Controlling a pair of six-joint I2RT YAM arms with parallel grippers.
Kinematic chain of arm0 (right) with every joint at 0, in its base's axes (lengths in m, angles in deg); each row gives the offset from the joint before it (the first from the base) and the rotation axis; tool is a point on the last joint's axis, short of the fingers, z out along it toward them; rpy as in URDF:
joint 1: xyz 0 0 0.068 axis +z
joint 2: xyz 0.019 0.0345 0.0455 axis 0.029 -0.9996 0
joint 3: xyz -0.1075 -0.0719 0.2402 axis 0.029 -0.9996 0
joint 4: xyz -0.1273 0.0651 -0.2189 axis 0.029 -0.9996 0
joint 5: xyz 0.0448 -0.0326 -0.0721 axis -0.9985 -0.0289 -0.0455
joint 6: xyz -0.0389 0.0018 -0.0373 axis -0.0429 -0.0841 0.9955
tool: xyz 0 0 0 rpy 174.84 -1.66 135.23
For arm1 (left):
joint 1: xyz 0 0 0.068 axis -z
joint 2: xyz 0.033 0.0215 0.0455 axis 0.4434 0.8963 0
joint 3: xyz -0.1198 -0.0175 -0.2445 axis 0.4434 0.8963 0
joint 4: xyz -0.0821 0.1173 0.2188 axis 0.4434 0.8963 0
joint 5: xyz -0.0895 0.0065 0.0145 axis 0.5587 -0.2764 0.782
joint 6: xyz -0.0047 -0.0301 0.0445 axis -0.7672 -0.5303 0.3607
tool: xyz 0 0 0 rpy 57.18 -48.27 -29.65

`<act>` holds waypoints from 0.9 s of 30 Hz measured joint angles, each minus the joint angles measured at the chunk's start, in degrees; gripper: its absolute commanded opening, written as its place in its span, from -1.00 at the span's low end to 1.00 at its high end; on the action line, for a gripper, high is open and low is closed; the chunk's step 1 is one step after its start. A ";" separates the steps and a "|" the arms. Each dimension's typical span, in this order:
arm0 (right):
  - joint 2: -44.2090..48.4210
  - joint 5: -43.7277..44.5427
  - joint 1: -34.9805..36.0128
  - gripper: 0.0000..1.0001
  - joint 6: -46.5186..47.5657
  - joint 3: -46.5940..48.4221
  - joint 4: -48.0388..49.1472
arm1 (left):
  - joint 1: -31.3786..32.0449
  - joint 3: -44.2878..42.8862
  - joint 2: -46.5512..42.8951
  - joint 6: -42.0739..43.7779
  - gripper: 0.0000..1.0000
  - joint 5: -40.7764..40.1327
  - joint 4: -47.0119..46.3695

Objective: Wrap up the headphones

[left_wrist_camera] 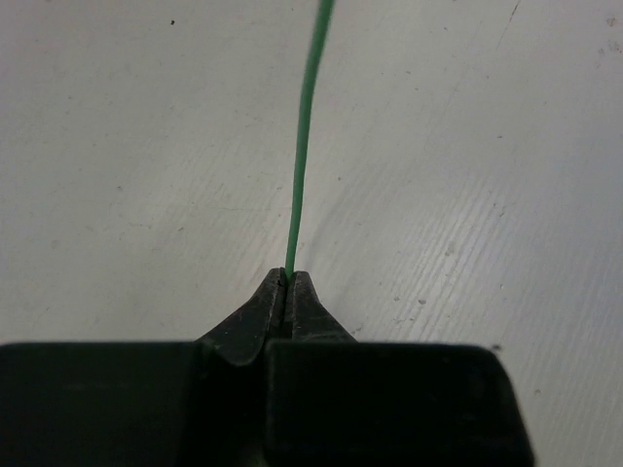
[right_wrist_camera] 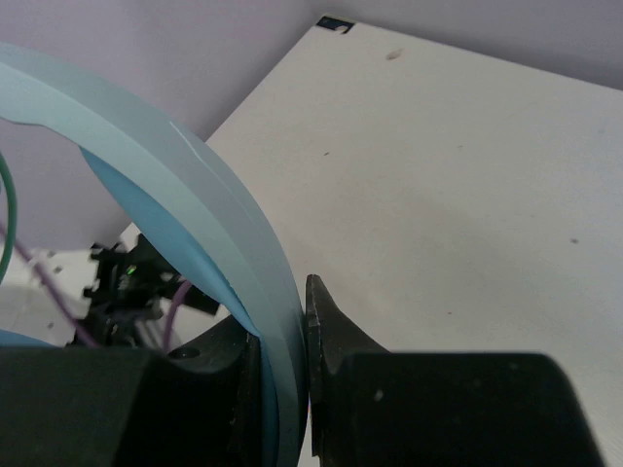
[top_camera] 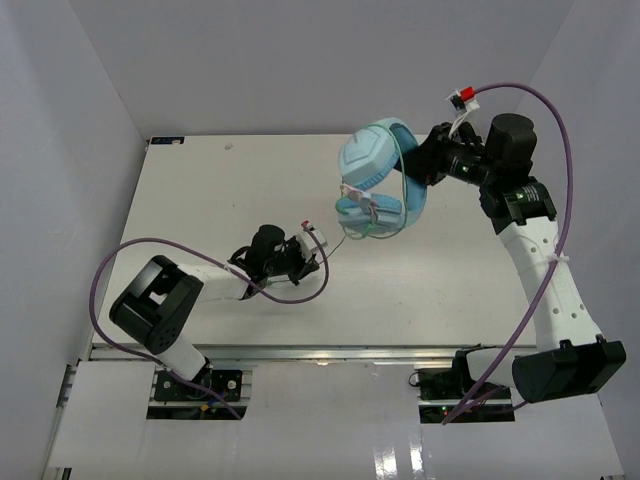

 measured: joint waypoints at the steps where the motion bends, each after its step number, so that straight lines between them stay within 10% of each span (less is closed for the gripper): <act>1: 1.21 -3.09 0.02 -0.85 -0.06 -1.53 1.03 | -0.48 -1.48 1.27 -0.17 -1.00 0.99 1.39; 10: 8.90 -16.19 0.67 -0.85 19.36 -4.94 -7.29 | -9.77 -15.68 6.77 -5.12 -1.00 9.44 12.47; 27: 14.57 14.63 1.54 -0.85 55.46 -30.48 -12.81 | -18.26 -39.95 -0.97 -29.68 -1.00 22.24 33.93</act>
